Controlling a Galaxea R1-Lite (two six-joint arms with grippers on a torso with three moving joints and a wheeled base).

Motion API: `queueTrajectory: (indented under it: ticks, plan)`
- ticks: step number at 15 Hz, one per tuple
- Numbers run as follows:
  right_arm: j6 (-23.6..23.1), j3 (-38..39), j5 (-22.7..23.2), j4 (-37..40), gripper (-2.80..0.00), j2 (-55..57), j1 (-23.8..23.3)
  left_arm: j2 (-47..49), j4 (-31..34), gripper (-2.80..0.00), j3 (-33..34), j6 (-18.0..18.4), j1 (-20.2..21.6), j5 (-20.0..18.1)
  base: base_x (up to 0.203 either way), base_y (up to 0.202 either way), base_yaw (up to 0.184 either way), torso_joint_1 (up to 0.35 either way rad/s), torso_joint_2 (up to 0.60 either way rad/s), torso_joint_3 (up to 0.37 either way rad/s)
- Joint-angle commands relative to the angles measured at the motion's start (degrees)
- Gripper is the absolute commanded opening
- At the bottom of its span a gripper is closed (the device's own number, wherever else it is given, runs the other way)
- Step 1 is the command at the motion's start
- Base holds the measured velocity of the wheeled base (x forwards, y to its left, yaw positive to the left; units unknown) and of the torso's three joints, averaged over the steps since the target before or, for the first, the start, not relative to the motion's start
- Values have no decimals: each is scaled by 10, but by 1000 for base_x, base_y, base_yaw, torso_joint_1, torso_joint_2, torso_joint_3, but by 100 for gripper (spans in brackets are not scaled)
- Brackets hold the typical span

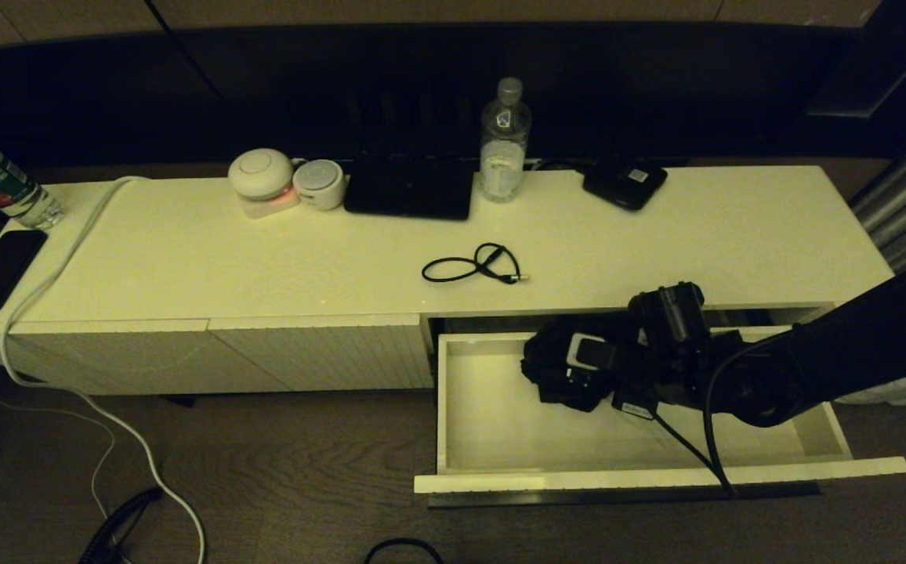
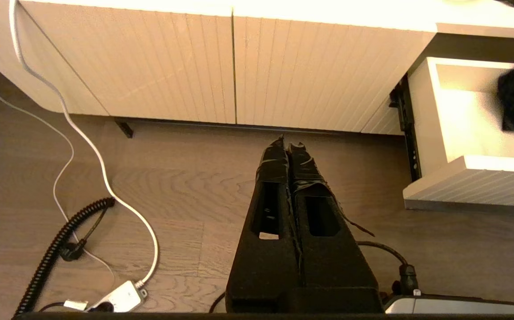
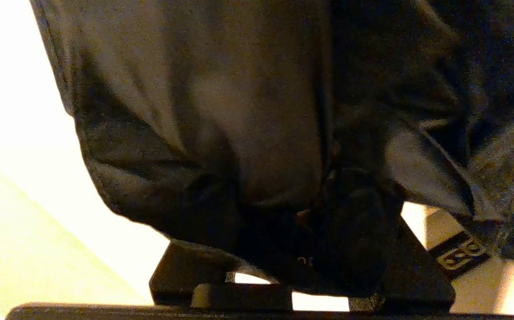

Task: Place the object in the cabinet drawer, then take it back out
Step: Put the umbrella in the drawer

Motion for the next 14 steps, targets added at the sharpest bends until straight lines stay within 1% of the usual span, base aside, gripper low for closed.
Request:
queueTrajectory:
  ticks: [1, 3, 5, 7, 9, 10, 11, 14]
  plan:
    - [-12, 7, 0, -12, -280, 27, -13, -1, 0, -280, 0, 0, 0, 0, 0, 0, 0, 0, 0, 0]
    - [-17, 18, 4, -33, -280, 34, -16, -1, 0, -280, 0, 0, 0, 0, 0, 0, 0, 0, 0, 0]
    - [-19, 25, 14, -43, -280, 35, -15, -1, 0, -280, 0, 0, 0, 0, 0, 0, 0, 0, 0, 0]
    - [-22, 30, 14, -47, -280, 35, -15, -1, 0, -280, 0, 0, 0, 0, 0, 0, 0, 0, 0, 0]
    - [-42, 42, 19, -48, -280, 25, -14, -1, 0, -280, 0, 0, 0, 0, 0, 0, 0, 0, 0, 0]
    - [-44, 45, 29, -50, -31, 21, -14, -1, 0, -280, 0, 0, 0, 0, 0, 0, 0, 0, 0, 0]
    - [-44, 49, 31, -52, 0, 15, -14, -1, 0, -280, 0, 0, 0, 0, 0, 0, 0, 0, 0, 0]
    - [-45, 64, 43, -53, 0, -24, -13, -1, 0, -280, 0, 0, 0, 0, 0, 0, 0, 0, 0, 0]
